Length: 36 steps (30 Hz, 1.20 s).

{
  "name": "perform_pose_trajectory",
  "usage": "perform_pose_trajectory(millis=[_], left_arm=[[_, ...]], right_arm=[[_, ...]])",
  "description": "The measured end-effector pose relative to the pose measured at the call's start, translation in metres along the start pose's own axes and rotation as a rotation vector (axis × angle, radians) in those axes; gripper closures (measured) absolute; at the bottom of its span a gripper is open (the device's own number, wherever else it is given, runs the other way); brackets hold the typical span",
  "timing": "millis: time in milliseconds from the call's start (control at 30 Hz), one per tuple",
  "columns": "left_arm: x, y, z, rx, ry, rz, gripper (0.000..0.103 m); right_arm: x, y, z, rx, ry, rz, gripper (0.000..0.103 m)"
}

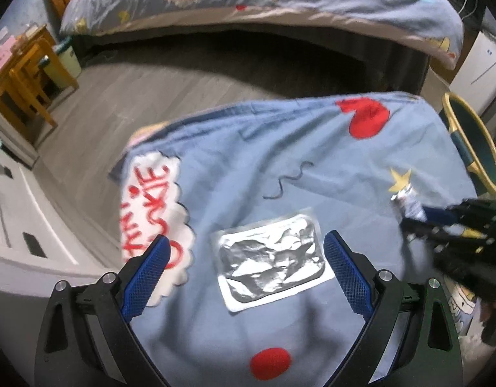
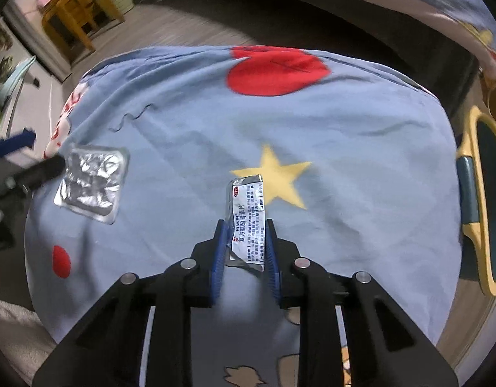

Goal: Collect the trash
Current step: 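Grasp foil blister pack with left tool while right tool grasps white sachet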

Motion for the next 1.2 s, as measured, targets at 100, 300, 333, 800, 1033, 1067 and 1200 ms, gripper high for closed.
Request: perform_pose_trajectory(millis=[100, 300, 333, 800, 1033, 1067, 1200], left_arm=[[0.01, -0.011, 0.006, -0.033, 0.018, 0.015, 0.008], [0.016, -0.033, 0.02, -0.094, 0.046, -0.021, 0.008], [0.017, -0.036, 0.021, -0.107, 0.046, -0.019, 0.008], [0.021, -0.041, 0.021, -0.128, 0.033, -0.023, 0.018], [0.021, -0.027, 0.007, -0.064, 0.008, -0.018, 0.042], [0.02, -0.027, 0.006, -0.062, 0.008, -0.016, 0.043], [0.017, -0.019, -0.002, -0.029, 0.004, -0.014, 0.055]], right_arm=[[0.014, 0.002, -0.002, 0.001, -0.049, 0.011, 0.08], [0.025, 0.006, -0.009, 0.02, -0.088, 0.001, 0.081], [0.025, 0.008, -0.01, 0.025, -0.082, -0.003, 0.081], [0.03, 0.025, -0.019, 0.069, -0.105, -0.031, 0.093], [0.032, 0.018, -0.014, 0.032, -0.122, -0.058, 0.099], [0.031, 0.015, -0.011, 0.018, -0.118, -0.056, 0.098], [0.03, 0.005, 0.0, -0.016, -0.082, -0.001, 0.06]])
Point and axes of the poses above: each gripper's, at about its wrist camera, not at the fingertips, and y roughly against the way its jaws point, x to its right, z to its underside, the point moved 6 cm from there along -y, roughly the way its jaws point, and after that the axes turned 13 degrees about x, right-handed, at the moved point
